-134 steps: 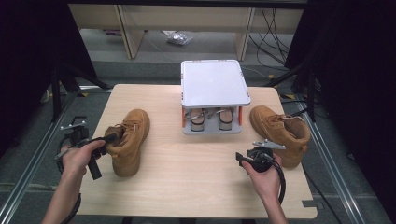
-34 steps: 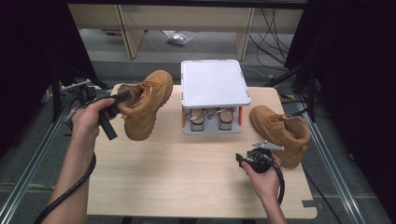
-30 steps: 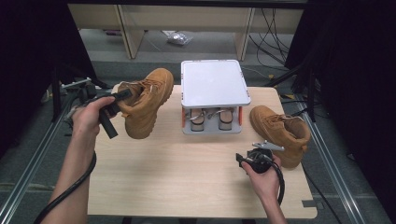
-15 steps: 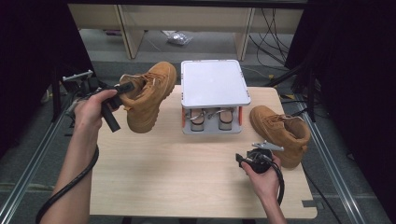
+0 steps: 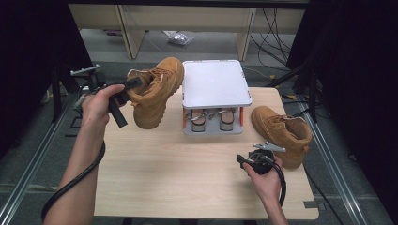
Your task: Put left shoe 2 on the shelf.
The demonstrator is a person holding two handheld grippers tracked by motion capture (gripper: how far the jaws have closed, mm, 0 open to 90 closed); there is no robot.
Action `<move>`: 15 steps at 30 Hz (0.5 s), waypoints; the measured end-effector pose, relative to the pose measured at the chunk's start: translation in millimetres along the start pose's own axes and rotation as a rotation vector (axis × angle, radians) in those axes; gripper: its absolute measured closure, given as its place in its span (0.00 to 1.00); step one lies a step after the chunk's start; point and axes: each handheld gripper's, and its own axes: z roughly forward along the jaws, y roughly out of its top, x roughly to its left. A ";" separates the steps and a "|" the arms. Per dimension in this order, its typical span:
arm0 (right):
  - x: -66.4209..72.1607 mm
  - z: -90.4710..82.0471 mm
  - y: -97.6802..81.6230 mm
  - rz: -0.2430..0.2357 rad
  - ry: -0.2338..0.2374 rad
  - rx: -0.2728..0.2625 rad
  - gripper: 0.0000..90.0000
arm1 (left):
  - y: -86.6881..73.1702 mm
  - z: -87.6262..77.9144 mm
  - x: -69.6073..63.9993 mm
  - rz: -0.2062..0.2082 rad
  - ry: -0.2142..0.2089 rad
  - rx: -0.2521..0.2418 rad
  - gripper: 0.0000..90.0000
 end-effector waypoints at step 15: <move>1.7 1.5 -1.4 0.040 -0.003 0.014 0.55 | 5.1 22.2 -17.4 0.003 -0.019 0.013 0.89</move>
